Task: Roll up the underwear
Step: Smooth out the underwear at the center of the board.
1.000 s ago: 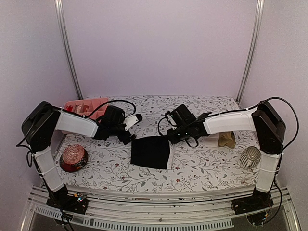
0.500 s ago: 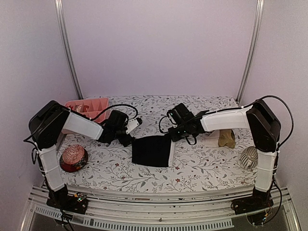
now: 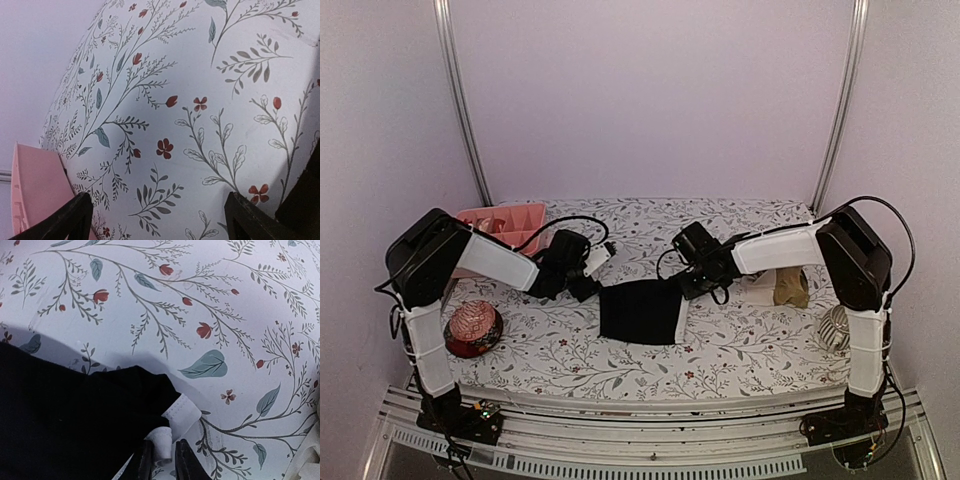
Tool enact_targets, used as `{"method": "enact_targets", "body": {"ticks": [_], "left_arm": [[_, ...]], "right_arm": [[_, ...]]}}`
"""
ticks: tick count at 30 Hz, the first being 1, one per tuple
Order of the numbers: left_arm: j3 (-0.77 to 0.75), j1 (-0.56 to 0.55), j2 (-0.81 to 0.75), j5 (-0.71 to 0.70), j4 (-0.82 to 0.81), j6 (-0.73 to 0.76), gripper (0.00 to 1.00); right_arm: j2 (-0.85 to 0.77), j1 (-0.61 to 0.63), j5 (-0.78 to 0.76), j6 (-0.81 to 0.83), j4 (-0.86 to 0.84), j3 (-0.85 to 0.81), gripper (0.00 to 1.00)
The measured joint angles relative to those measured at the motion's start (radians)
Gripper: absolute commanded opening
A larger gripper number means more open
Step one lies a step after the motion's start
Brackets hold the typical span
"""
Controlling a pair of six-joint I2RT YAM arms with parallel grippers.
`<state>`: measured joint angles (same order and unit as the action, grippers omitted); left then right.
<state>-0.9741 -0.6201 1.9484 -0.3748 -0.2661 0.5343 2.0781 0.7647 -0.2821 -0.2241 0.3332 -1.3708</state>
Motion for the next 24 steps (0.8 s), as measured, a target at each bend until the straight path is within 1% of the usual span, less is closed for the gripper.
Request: {"method": "enact_targets", "body": {"ticks": [3, 5, 8, 12, 15, 18, 20, 23, 24], "left_arm": [[-0.001, 0.000, 0.001, -0.009, -0.007, 0.000, 0.96], [0.002, 0.000, -0.008, -0.011, -0.003, 0.001, 0.98], [0.015, 0.002, -0.047, -0.005, 0.001, 0.003, 0.99], [0.035, 0.003, -0.122, 0.008, -0.009, 0.005, 0.98], [0.056, 0.003, -0.156, 0.047, -0.034, 0.015, 0.98], [0.078, 0.002, -0.170, 0.098, -0.038, 0.024, 0.96], [0.079, -0.002, -0.170, 0.123, -0.032, 0.028, 0.92], [0.078, -0.019, -0.170, 0.146, -0.029, 0.037, 0.81], [0.077, -0.028, -0.169, 0.151, -0.027, 0.041, 0.74]], "right_arm": [[0.002, -0.001, -0.009, 0.002, 0.010, -0.014, 0.51], [0.002, -0.002, -0.021, 0.004, 0.012, -0.019, 0.57], [-0.010, -0.002, -0.033, 0.004, 0.025, -0.016, 0.60], [-0.087, 0.001, -0.047, 0.003, 0.042, -0.009, 0.60], [-0.154, 0.010, -0.048, 0.007, 0.032, -0.005, 0.60], [-0.206, 0.024, -0.031, 0.022, 0.000, 0.006, 0.52], [-0.211, 0.032, 0.000, 0.030, -0.030, 0.007, 0.43], [-0.200, 0.038, 0.059, 0.043, -0.058, 0.009, 0.30], [-0.190, 0.039, 0.082, 0.043, -0.071, 0.006, 0.27]]}}
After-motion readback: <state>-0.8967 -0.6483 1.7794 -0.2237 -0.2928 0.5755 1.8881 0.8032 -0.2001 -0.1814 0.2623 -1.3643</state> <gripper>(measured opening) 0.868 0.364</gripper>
